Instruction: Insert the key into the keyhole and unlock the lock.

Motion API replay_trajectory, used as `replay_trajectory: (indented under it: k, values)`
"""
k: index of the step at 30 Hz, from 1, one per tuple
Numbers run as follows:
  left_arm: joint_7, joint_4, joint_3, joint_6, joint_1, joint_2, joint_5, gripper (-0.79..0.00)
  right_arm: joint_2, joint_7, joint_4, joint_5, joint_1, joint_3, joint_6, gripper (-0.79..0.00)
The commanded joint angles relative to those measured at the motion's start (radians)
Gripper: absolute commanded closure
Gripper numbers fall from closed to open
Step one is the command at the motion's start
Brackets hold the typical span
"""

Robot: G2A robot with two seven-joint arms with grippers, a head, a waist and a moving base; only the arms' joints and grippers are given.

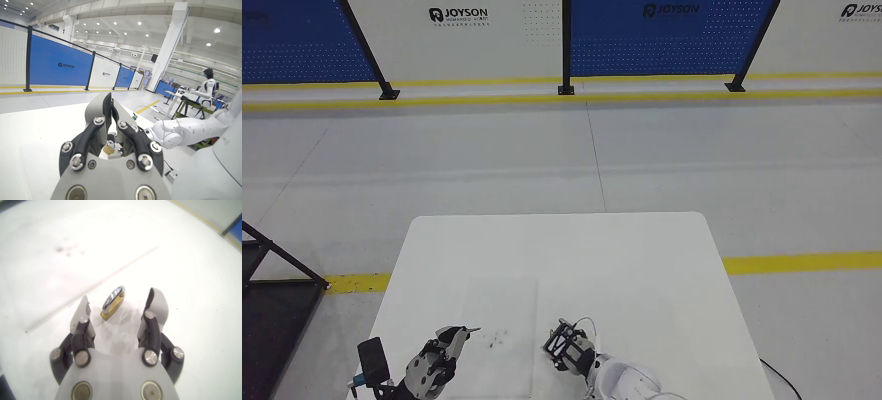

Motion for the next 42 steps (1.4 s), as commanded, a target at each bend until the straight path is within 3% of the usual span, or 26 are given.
replay_trajectory:
  k: [1,3,4,15,29,42]
  values:
    - [0.000,0.000,0.000,0.000,0.000,0.000,0.000,0.000,-0.003,-0.003,0.009,0.003,0.007,-0.005,0.007,-0.215]
    - [0.000,0.000,0.000,0.000,0.000,0.000,0.000,0.000,-0.005,-0.006,0.013,0.005,0.012,-0.009,0.006,-0.102]
    - [0.000,0.000,0.000,0.000,0.000,0.000,0.000,0.000,-0.006,-0.008,0.014,0.008,0.013,-0.009,0.004,-0.003]
    - [0.000,0.000,0.000,0.000,0.000,0.000,0.000,0.000,0.019,-0.081,-0.094,0.040,-0.043,0.063,-0.026,0.000]
    - [0.000,0.000,0.000,0.000,0.000,0.000,0.000,0.000,0.111,-0.295,-0.411,0.180,-0.297,0.378,-0.291,0.000]
    - [0.000,0.000,0.000,0.000,0.000,0.000,0.000,0.000,0.112,-0.295,-0.416,0.190,-0.298,0.383,-0.286,0.000]
